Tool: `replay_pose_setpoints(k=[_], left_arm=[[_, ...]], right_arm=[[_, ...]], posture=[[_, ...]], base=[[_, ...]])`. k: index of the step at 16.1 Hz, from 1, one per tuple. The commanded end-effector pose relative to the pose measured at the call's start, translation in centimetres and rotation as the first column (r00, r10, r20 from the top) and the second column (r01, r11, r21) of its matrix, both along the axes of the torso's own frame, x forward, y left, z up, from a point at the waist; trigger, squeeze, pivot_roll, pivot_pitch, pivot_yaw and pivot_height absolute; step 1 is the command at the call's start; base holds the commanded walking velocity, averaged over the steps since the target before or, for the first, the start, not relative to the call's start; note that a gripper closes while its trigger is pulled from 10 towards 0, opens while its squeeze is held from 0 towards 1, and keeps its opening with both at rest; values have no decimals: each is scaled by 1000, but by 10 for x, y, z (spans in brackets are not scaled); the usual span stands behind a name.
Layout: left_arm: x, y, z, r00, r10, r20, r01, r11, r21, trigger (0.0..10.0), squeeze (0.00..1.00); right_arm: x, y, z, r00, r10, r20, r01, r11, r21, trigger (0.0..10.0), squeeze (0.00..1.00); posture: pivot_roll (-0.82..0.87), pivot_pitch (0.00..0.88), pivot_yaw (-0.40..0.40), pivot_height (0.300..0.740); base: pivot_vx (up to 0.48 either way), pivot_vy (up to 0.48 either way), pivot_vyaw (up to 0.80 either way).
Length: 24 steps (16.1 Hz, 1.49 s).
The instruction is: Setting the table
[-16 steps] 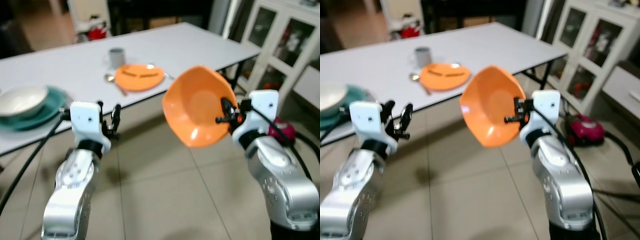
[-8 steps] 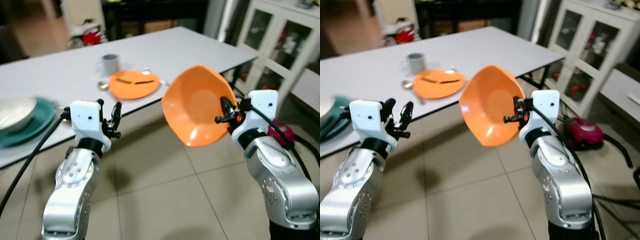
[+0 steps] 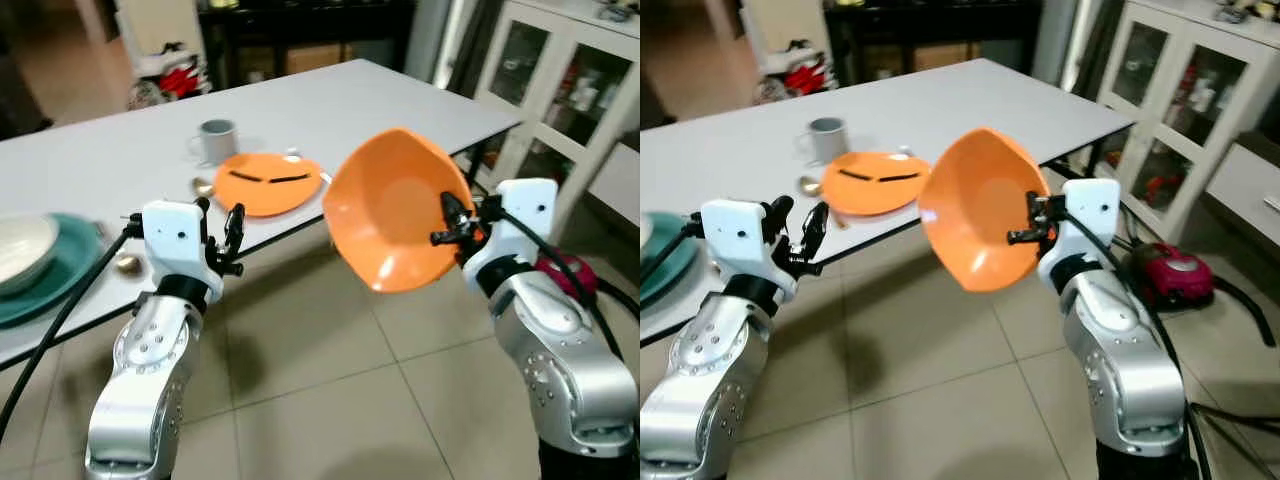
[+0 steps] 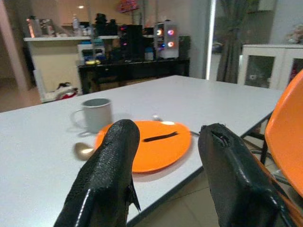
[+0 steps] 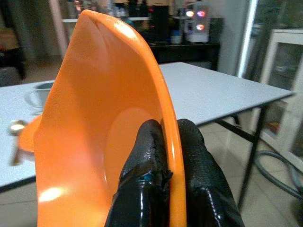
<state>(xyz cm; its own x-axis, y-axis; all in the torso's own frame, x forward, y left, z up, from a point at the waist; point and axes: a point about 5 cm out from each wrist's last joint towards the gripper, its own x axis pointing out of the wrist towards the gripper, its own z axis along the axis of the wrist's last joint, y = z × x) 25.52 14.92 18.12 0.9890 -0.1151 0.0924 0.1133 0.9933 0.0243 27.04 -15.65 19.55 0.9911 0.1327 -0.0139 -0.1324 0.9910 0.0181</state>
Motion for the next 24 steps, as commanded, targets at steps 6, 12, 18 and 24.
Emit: replay_pose_setpoints(k=[6,12,18,24], left_arm=[[-2,-1,2,1000,-29,2,28,999,18,10000,0],[-5,1,2,999,-34,0,34,999,42,10000,0],[-7,5,-1,1000,-7,-7,8,999,47,10000,0],[-4,1,-1,1000,-12,-3,12,999,33,10000,0]], right_arm=[[0,-3,12,998,-32,60,32,999,7,10000,0],[2,-1,10,998,-10,63,8,1000,26,10000,0],[4,2,11,997,32,68,-34,999,31,10000,0],[4,3,9,996,63,61,-62,998,-12,10000,0]], posture=[[-85,0,36,740],[-62,0,29,740],[-61,0,16,740],[-81,0,0,740]], base=[[331,0,0],[331,0,0],[331,0,0],[329,0,0]])
